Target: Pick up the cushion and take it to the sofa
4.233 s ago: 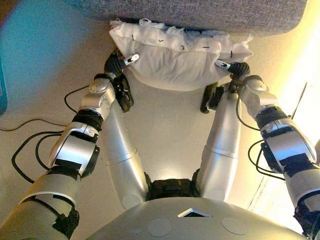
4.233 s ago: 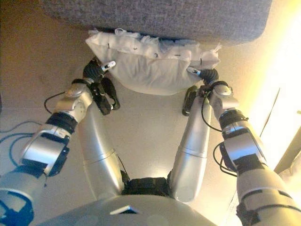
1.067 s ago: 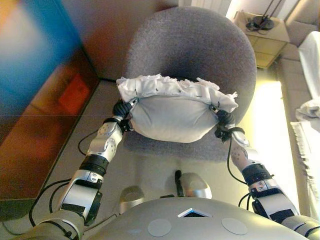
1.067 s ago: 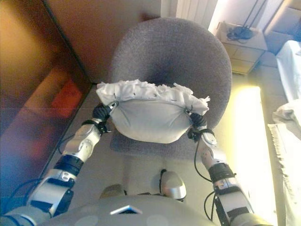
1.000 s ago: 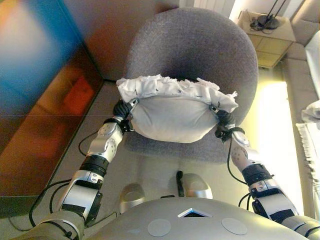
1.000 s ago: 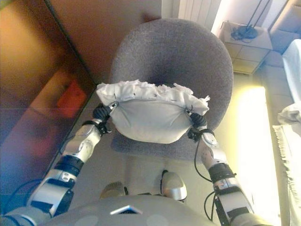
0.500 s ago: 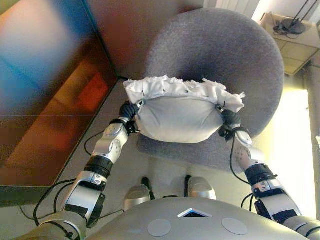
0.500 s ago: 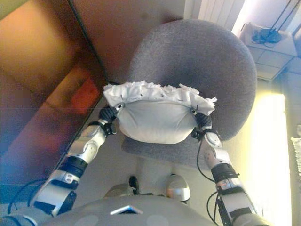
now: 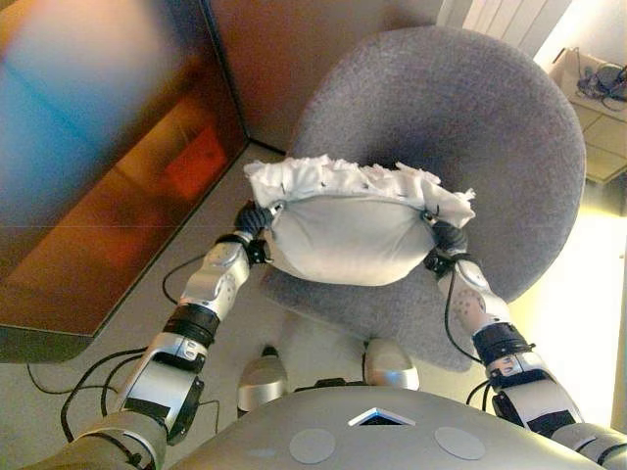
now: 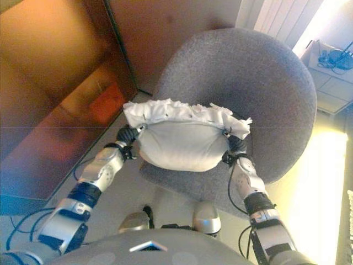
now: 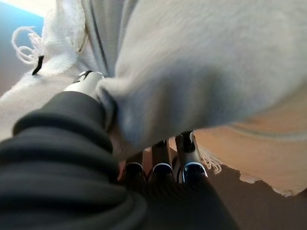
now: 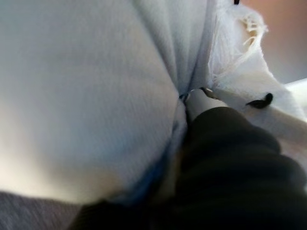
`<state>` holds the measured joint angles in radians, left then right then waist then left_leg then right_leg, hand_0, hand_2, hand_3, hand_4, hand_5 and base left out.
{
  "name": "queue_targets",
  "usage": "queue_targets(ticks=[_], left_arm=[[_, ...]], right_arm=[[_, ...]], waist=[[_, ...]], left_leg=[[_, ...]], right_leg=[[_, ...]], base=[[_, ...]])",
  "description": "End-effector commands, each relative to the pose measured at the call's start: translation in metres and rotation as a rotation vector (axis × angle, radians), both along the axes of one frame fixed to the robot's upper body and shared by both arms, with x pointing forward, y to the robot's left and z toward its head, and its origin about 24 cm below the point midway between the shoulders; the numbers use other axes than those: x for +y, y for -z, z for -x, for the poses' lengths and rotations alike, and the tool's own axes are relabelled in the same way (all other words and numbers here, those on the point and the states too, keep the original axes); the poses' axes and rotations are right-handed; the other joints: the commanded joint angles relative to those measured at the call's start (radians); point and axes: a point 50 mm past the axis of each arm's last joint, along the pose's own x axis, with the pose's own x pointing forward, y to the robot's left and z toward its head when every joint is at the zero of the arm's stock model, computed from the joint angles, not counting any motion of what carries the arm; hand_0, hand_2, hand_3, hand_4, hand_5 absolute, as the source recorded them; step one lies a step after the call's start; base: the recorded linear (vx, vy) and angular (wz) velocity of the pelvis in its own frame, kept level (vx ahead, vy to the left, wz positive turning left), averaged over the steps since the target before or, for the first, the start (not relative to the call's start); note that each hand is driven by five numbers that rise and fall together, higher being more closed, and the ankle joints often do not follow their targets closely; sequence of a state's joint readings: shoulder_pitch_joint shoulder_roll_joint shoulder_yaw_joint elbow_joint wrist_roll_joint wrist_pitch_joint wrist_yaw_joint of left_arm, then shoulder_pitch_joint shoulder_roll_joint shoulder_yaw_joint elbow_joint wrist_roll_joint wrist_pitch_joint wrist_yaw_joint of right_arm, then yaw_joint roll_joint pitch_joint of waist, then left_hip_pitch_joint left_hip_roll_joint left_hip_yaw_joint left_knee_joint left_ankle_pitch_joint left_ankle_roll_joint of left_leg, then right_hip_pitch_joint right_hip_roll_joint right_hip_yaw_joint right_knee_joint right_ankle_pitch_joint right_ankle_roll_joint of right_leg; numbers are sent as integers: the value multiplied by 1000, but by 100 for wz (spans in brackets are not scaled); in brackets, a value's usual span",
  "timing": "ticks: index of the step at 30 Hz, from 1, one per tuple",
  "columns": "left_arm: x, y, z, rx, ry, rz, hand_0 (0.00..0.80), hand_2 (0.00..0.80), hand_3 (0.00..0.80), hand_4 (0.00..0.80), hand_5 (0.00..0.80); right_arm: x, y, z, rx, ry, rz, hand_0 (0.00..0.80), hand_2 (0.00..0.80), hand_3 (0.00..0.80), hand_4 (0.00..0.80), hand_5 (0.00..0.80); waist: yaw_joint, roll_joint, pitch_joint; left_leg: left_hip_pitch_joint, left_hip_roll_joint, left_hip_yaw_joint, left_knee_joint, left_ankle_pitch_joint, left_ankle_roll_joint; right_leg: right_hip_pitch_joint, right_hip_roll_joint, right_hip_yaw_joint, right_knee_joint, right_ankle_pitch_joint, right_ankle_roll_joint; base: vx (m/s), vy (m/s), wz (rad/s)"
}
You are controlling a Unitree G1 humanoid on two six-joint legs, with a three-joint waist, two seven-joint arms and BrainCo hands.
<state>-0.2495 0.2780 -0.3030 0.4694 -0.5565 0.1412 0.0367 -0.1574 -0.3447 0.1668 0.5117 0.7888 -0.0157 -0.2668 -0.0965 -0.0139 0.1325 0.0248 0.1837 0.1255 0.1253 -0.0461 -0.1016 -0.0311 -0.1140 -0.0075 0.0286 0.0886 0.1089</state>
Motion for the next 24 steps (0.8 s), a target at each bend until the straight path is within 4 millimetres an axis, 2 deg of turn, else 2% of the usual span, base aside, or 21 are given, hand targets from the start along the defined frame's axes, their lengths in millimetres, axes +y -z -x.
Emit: queue_targets(ticks=[1, 5, 11, 17, 24], left_arm=[[0, -37, -19, -177, 54, -2, 800, 800, 800, 800, 800], [-13, -48, -26, -194, 82, 18, 800, 800, 800, 800, 800], [-32, -79, -42, -253, 171, -19, 800, 800, 800, 800, 800], [-39, -101, -54, -319, 150, -62, 800, 800, 800, 800, 800], [-35, -98, -55, -307, 99, -72, 800, 800, 800, 800, 800]], right_arm=[[-22, -45, -21, -233, 149, -44, 800, 800, 800, 800, 800], [-37, -48, -26, -211, 167, 9, 800, 800, 800, 800, 800], [-55, -73, -51, -229, 187, 38, 800, 800, 800, 800, 800], [-45, -101, -76, -302, 121, 25, 800, 800, 800, 800, 800], [-34, -111, -89, -313, 122, -15, 800, 800, 800, 800, 800]], waist=[[7, -58, -59], [13, -62, -37], [33, -110, 38], [53, -150, 127], [70, -142, 176]], left_leg=[[-15, 4, 23, 150, -98, 22], [-51, 26, 16, 148, -82, 15], [-176, 51, -22, 229, -85, 0], [-325, 62, -83, 369, -115, -16], [-430, 51, -138, 578, -205, -6]], right_leg=[[-71, -81, 11, 120, -26, 97], [-101, -78, -2, 140, -29, 102], [-171, -73, -11, 179, -13, 115], [-237, -69, -25, 232, -14, 103], [-307, -75, -35, 403, -73, 74]], base=[[91, -60, -17], [18, -105, -6], [-104, -226, 12], [-98, -166, 12], [55, -3, 3]])
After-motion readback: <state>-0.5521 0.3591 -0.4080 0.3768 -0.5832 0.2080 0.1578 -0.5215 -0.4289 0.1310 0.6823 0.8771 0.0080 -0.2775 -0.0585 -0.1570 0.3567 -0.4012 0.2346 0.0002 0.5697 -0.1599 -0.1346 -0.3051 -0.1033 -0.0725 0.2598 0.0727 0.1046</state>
